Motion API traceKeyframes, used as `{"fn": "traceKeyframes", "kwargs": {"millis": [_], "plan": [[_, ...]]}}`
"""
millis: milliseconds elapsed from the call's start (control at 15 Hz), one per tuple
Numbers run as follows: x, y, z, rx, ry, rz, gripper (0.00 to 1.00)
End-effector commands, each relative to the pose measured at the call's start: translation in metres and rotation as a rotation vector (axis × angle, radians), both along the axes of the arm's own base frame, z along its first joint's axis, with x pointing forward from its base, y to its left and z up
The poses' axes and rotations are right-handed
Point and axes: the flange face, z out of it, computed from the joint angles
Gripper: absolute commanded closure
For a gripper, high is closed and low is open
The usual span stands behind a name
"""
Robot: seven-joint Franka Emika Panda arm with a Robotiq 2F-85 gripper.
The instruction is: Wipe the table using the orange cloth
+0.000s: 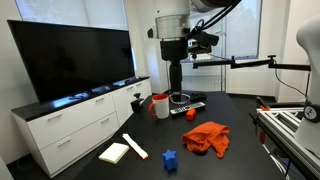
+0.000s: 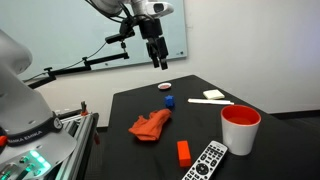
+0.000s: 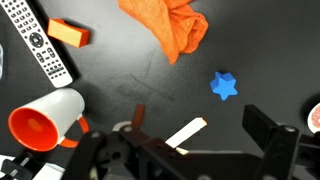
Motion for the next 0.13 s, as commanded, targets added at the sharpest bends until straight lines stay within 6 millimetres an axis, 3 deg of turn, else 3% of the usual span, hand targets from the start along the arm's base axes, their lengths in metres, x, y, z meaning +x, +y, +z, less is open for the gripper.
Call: {"fn": "traceKeyframes", "kwargs": {"millis": [0, 67], "plan": [[0.0014, -0.0044, 0.0135, 0.018, -0.001, 0.025, 0.0], [0.0018, -0.0051, 0.0134, 0.02, -0.005, 0.03, 0.0]]}}
